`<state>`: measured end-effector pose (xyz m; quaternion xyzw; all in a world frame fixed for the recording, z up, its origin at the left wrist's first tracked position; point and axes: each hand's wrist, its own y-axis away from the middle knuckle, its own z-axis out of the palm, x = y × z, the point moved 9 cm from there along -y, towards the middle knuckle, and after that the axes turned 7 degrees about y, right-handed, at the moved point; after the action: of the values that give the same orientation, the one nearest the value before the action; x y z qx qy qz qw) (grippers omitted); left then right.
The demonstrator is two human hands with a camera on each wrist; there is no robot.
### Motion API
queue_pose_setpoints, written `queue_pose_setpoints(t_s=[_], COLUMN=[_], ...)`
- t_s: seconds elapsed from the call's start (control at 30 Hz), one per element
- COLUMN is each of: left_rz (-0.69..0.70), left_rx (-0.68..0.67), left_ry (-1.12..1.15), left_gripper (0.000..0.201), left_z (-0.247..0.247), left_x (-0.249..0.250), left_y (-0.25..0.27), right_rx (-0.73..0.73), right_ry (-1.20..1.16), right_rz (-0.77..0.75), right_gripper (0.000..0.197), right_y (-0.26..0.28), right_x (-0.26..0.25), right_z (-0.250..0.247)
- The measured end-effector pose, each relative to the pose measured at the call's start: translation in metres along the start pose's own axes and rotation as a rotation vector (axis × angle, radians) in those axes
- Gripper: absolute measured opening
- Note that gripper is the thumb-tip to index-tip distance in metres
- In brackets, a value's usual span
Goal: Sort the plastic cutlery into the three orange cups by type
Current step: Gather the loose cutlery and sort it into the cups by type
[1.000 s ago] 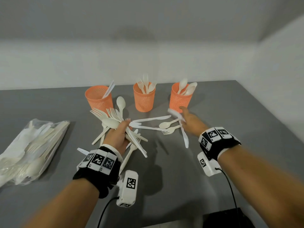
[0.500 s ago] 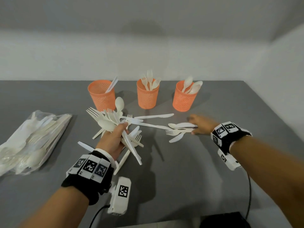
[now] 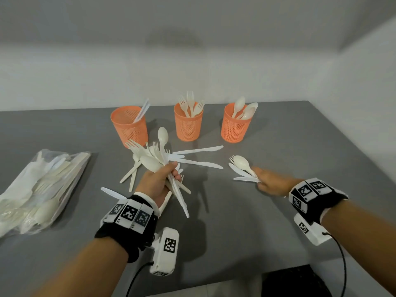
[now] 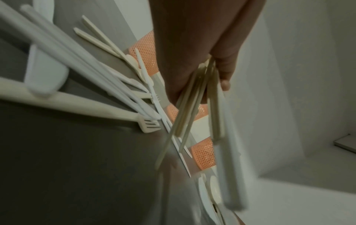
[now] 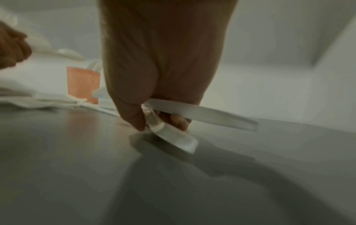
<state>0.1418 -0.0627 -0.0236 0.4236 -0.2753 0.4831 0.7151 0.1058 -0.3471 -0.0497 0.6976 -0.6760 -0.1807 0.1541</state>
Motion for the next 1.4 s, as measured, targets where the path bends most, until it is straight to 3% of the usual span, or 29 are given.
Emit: queue_pose_setpoints(t_s=[0.07, 0.17, 0.3, 0.37, 0.43, 0.57, 0.7, 0.73, 0.8, 0.9, 0.97, 1.17, 1.4], left_rz=[0.023, 0.046, 0.096, 0.123, 0.105, 0.007, -0.067, -0.064, -0.052, -0.051, -0.041, -0.011, -0.003], left_rx=[0.025, 0.047, 0.015, -0.006, -0.022, 0.098, 0.143, 0.149, 0.169, 0.136, 0.124, 0.096, 0.105], left_ry=[-0.026, -0.022, -0.087, -0.093, -0.050, -0.065, -0.042, -0.038, -0.042, 0.034, 0.050, -0.003, 0.011], left_gripper=[0.032, 0.026, 0.019, 0.015, 0.022, 0.063, 0.060, 0.051, 0.032, 0.020, 0.020, 0.021, 0.020], left_z=[-0.003, -0.005, 0.001, 0.005, 0.005, -0.029, -0.058, -0.063, -0.071, -0.076, -0.078, -0.087, -0.094], left_x=[0.001, -0.001, -0.001, 0.005, 0.011, 0.028, 0.038, 0.040, 0.043, 0.049, 0.054, 0.064, 0.062], left_y=[0.000, -0.001, -0.003, -0.004, -0.005, -0.020, -0.025, -0.026, -0.029, -0.034, -0.036, -0.035, -0.034], right_rx=[0.057, 0.258, 0.359, 0.386, 0.367, 0.273, 0.229, 0.251, 0.274, 0.192, 0.157, 0.173, 0.190], right_ry=[-0.055, -0.206, -0.533, -0.568, -0.564, -0.540, -0.574, -0.657, -0.803, -0.633, -0.494, -0.322, -0.273], right_rz=[-0.013, -0.027, -0.137, -0.199, -0.276, -0.401, -0.449, -0.399, -0.135, 0.161, 0.202, 0.278, 0.495], right_gripper=[0.031, 0.022, 0.017, 0.025, 0.032, 0.033, 0.022, 0.025, 0.035, 0.047, 0.054, 0.033, 0.036], right_y=[0.002, 0.007, 0.004, -0.003, -0.007, -0.009, -0.015, -0.023, -0.047, -0.079, -0.091, -0.108, -0.078], right_x=[-0.007, -0.038, -0.123, -0.167, -0.211, -0.261, -0.267, -0.256, -0.211, -0.155, -0.142, -0.132, -0.082], right_z=[-0.007, -0.043, -0.082, -0.093, -0.097, -0.093, -0.093, -0.096, -0.089, -0.054, -0.039, -0.051, -0.035])
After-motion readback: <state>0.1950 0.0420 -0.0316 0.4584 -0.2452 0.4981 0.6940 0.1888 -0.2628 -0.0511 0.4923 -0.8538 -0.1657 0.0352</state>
